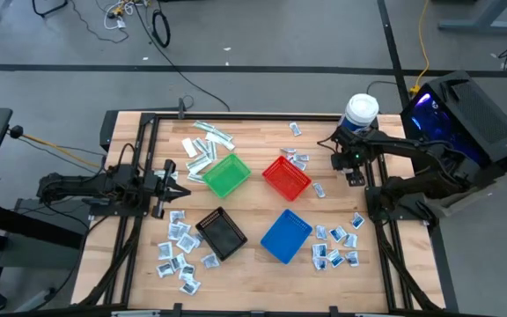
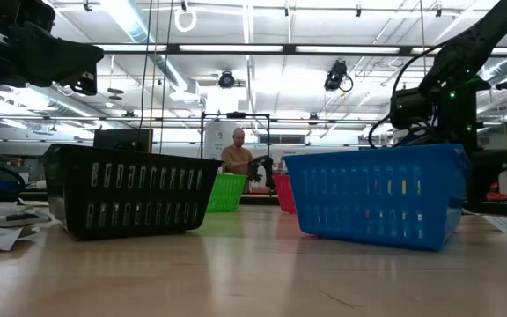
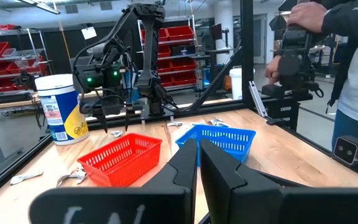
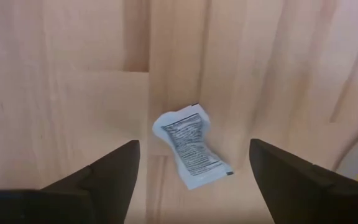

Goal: Pick & Place First Aid Supplies
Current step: Put the orange ointment pack into the red bin

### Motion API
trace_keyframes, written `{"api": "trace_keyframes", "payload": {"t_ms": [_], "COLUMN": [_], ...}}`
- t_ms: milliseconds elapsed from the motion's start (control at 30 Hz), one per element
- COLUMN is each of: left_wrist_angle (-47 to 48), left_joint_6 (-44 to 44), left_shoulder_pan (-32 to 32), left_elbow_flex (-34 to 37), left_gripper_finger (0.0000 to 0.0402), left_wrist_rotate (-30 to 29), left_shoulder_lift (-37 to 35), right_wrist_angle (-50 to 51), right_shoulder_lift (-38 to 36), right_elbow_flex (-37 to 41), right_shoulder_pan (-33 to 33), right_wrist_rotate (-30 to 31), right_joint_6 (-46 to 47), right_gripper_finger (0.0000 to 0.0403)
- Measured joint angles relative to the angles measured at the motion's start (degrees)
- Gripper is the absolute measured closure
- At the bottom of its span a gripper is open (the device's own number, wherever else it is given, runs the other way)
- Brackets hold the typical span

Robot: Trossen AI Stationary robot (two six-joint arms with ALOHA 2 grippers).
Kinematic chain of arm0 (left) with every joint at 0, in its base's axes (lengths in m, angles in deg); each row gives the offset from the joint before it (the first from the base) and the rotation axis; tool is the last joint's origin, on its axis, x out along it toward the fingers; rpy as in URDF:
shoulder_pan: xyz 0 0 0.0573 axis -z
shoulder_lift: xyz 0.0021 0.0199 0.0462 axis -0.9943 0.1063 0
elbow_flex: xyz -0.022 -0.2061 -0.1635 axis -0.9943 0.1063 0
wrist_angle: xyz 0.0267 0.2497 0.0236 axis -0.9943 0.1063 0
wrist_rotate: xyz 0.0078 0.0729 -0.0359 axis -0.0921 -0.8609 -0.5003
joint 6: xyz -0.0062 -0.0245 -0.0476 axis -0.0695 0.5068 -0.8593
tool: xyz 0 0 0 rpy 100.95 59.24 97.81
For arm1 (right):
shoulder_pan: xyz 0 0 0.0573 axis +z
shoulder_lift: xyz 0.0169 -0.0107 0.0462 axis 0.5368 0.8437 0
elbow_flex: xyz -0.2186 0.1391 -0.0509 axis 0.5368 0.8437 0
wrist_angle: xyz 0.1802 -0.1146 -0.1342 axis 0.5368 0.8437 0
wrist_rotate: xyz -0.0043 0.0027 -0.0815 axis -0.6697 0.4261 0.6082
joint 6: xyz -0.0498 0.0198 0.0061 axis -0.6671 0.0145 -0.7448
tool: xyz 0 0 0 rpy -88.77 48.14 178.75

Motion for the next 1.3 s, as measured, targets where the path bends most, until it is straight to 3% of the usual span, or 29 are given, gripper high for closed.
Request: {"api": "trace_keyframes", "payload": {"t_ms": [367,1300], "left_wrist_angle": [0.0,0.0], "left_joint_6": [0.0,0.0], "left_shoulder_pan": [0.0,0.0], "left_elbow_flex": [0.0,0.0], "left_gripper_finger": [0.0376,0.0376], "left_wrist_rotate": [0.0,0.0], "left_shoulder_lift": [0.0,0.0], "right_wrist_angle": [-0.6,-1.0], "right_shoulder_lift": [3.9,4.2], "right_elbow_flex": [-0.1,-0.1], "right_shoulder_pan": [-0.5,-0.5], "right_wrist_rotate": [-0.2,-0.1], "right_joint_6": [-0.9,-1.0], "right_gripper_finger": [0.0153,0.0316]}}
